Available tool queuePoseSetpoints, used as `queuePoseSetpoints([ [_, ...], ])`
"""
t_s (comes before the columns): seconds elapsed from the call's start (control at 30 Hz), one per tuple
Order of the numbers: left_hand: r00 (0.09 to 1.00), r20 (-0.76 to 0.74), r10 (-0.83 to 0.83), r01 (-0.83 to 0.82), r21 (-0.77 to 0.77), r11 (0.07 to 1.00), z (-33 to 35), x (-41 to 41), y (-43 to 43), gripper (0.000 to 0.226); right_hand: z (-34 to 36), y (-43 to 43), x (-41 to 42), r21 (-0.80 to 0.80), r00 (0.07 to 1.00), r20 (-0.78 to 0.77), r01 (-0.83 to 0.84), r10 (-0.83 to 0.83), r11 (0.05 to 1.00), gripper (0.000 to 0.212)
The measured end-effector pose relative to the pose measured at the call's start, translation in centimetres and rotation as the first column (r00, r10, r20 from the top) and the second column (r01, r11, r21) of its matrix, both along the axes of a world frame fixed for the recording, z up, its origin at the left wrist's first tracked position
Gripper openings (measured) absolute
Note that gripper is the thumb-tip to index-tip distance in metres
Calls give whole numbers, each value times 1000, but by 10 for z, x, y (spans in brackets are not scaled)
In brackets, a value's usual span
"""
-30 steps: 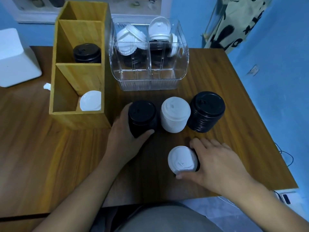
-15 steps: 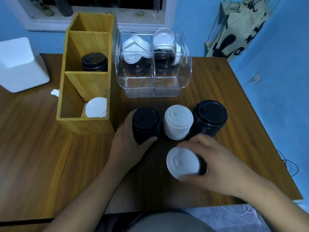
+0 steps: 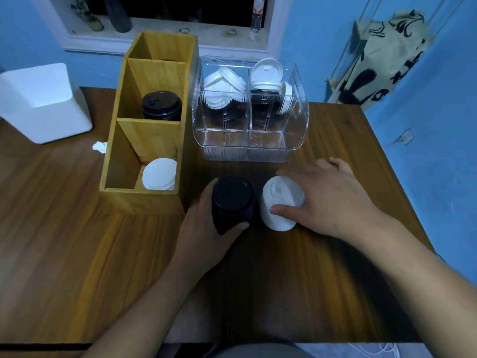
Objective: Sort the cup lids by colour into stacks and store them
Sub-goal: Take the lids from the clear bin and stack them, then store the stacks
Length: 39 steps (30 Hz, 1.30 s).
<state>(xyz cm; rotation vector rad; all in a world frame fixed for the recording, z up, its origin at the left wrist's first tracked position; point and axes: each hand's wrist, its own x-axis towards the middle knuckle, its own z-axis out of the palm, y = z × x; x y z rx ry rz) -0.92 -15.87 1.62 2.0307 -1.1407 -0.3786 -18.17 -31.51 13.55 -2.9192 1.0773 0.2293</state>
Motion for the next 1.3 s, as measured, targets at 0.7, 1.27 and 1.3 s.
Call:
queuePoseSetpoints([
  [0.7, 999, -50, 15, -13, 38, 999, -2, 2, 0, 108, 45, -131, 99, 75, 845, 534, -82, 29, 994, 31],
  [1.27, 1000, -24, 11, -10, 44, 999, -4, 3, 0, 104, 32, -201, 140, -346, 865, 488, 68, 117, 936, 22],
  [1.3, 1000, -28, 11, -10, 39, 999, -3, 2, 0, 103, 36, -190, 129, -354, 825, 544, 58, 155, 934, 21],
])
